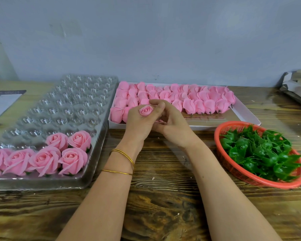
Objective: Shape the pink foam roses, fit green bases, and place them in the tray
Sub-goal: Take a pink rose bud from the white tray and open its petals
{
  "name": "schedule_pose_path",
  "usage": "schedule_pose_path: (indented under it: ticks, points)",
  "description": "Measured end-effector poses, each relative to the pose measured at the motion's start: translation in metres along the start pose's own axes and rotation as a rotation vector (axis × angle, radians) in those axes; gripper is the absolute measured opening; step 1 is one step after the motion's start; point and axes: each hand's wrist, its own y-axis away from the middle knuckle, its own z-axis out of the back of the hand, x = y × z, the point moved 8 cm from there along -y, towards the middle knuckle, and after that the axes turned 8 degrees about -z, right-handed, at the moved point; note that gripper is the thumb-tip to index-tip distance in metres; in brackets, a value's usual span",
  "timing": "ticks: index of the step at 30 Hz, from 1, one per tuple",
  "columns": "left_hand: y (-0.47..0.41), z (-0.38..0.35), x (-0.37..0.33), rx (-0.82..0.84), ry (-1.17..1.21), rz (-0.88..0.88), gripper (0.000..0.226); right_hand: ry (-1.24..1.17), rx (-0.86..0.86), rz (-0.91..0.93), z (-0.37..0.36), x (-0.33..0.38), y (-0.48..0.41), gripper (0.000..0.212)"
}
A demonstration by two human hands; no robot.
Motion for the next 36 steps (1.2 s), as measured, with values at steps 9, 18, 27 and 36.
schedule_pose_path:
  ticks: [9,18,27,36]
  points:
    - [-0.001,0.002,0.004,-0.031,-0.024,0.003,0.029,-0.006,-0.01,0.004,-0.002,0.004,0.001,0.048]
    - [-0.001,-0.001,0.01,-0.033,-0.057,0.055,0.046,0.07,-0.04,0.01,0.001,0.001,-0.001,0.048]
    - [-0.001,0.002,0.003,-0.035,-0.021,0.005,0.027,0.001,0.0,-0.009,-0.001,0.001,0.0,0.056]
    - [-0.004,0.004,0.009,-0.027,-0.056,0.001,0.034,0.003,-0.002,0.009,-0.003,0.006,0.002,0.046]
